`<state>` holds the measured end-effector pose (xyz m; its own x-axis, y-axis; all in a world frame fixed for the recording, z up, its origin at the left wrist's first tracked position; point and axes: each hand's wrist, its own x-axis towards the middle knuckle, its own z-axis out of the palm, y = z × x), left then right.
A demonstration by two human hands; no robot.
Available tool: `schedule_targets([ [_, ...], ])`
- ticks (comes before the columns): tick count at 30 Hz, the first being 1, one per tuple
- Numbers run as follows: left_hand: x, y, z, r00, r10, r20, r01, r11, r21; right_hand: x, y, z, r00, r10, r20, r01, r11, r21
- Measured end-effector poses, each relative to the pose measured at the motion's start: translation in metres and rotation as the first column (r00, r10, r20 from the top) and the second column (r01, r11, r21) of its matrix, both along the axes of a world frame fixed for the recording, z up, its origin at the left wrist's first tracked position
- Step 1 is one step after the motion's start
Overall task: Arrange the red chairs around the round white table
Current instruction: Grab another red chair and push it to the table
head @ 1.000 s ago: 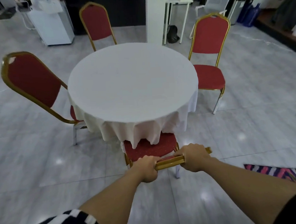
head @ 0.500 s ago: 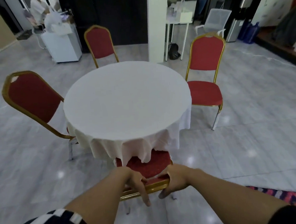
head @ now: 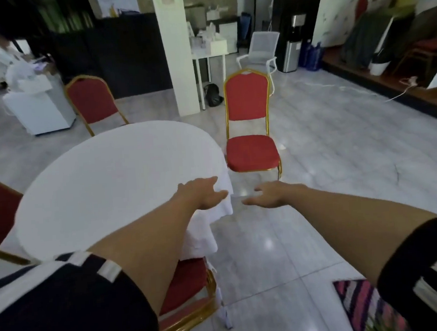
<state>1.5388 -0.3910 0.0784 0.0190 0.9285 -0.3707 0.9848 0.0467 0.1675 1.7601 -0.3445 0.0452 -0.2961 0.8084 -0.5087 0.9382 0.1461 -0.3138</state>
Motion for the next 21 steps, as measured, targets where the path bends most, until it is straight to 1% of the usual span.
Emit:
schedule_targets([
  [2,0.033,0.03,0.018,0.999,-0.046,-0.026,0.046,0.999,0.024,0.023,0.029,0.013,0.999,-0.04,-0.014,0.041,0.998,0.047],
  [4,0.055,0.054,0.029,0.996,-0.068,-0.053,0.069,0.997,0.017,0.04,0.051,0.025,0.998,-0.064,-0.027,0.066,0.993,0.097],
  [7,0.088,0.105,0.028,0.991,-0.087,-0.097,0.091,0.995,0.035,0.074,0.091,0.037,0.995,-0.102,-0.011,0.103,0.984,0.148],
  [13,0.129,0.215,0.01,0.99,-0.101,-0.101,0.106,0.993,0.043,0.136,0.187,0.041,0.986,-0.168,-0.008,0.167,0.971,0.168],
  [16,0.142,0.268,0.015,0.986,-0.121,-0.114,0.125,0.992,0.028,0.155,0.231,0.049,0.984,-0.176,0.001,0.173,0.973,0.155],
  [20,0.167,0.36,0.031,0.984,-0.128,-0.122,0.141,0.985,0.102,0.183,0.309,0.06,0.972,-0.234,0.002,0.23,0.955,0.186],
  [21,0.175,0.381,0.035,0.981,-0.141,-0.13,0.155,0.983,0.101,0.189,0.327,0.06,0.971,-0.24,0.01,0.234,0.953,0.195],
])
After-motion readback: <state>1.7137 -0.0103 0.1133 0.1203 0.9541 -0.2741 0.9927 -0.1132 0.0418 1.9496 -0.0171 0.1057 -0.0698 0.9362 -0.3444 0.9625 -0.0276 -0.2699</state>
